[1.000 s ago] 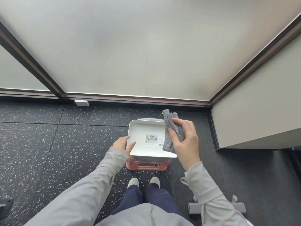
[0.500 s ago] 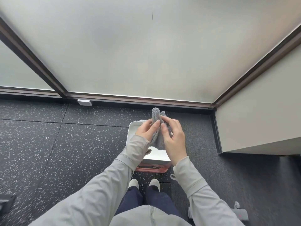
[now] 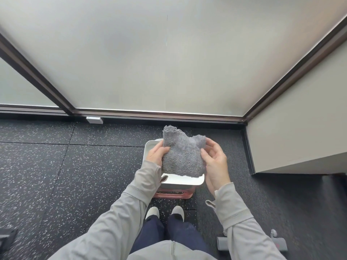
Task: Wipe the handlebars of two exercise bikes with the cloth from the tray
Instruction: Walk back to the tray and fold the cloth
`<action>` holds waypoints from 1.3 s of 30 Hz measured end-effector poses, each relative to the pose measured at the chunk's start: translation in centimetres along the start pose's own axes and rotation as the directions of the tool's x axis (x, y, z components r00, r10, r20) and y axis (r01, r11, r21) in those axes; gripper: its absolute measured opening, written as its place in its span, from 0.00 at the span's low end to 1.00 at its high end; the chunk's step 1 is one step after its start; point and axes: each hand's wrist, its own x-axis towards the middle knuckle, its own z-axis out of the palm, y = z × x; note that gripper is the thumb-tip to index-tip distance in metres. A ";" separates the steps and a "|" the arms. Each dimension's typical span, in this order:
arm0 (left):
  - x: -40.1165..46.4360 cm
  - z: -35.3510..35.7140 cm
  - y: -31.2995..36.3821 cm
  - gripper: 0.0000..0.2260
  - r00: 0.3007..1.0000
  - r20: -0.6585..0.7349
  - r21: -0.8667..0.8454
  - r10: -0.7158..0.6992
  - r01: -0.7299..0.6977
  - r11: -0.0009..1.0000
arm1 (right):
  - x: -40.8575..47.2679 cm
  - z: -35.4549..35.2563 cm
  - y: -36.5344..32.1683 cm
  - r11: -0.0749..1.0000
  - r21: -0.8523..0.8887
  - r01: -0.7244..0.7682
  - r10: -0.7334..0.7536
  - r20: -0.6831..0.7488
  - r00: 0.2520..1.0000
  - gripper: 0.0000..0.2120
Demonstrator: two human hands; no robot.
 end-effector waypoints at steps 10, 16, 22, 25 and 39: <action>-0.1 0.1 -1.1 0.10 0.996 0.062 -0.041 0.069 -0.067 0.997 | 0.6 0.1 1.0 0.969 0.102 -0.227 0.214 0.120 0.969 0.15; 2.8 0.4 -4.5 0.09 0.920 -0.214 0.343 0.329 -0.244 0.907 | 2.4 1.4 3.2 0.956 -0.290 0.037 -0.051 -0.042 0.998 0.27; 8.3 -0.6 -10.3 0.09 0.844 -0.322 0.555 0.430 -0.199 0.807 | 6.1 0.7 9.5 0.932 -0.346 0.110 -0.161 -0.120 0.980 0.16; 11.4 -1.8 -13.6 0.08 0.852 -0.325 0.628 0.411 -0.130 0.767 | 8.3 0.1 13.4 0.899 -0.410 0.152 -0.198 -0.071 0.978 0.07; 26.7 -7.1 -25.1 0.07 0.933 -0.149 0.772 0.328 -0.098 0.627 | 20.2 -1.8 29.2 0.754 -0.649 0.102 -0.055 0.092 0.994 0.13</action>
